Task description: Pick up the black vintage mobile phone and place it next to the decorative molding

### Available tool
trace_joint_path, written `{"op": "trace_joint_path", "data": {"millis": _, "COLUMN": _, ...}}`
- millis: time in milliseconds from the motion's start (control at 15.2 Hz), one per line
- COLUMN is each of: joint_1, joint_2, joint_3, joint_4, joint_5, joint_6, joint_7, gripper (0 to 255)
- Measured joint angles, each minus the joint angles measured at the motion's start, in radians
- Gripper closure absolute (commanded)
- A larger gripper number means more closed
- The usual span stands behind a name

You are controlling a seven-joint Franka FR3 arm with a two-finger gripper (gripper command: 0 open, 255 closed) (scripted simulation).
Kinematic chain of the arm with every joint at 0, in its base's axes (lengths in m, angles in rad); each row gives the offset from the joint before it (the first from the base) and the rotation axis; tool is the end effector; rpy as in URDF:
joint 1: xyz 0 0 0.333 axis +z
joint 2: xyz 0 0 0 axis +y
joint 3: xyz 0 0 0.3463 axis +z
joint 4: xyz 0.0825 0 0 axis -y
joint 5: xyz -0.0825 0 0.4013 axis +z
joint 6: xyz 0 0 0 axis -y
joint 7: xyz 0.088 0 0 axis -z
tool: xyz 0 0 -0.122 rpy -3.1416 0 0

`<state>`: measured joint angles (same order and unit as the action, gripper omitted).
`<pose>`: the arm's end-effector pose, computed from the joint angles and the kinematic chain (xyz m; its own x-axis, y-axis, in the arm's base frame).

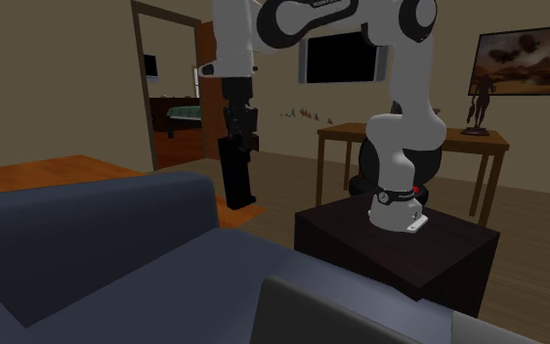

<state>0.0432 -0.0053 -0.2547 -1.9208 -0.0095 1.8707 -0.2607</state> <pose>0.5558 -0.1204 0.4959 0.9976 0.0523 -0.0454 0.0521 -0.9986 -0.0042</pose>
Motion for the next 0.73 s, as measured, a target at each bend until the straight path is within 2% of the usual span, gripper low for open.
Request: {"op": "trace_joint_path", "data": {"millis": 726, "joint_1": 0.001, "joint_2": -0.011, "joint_3": 0.001, "joint_4": 0.135, "joint_5": -0.002, "joint_6": -0.145, "joint_7": 0.002, "gripper": 255}}
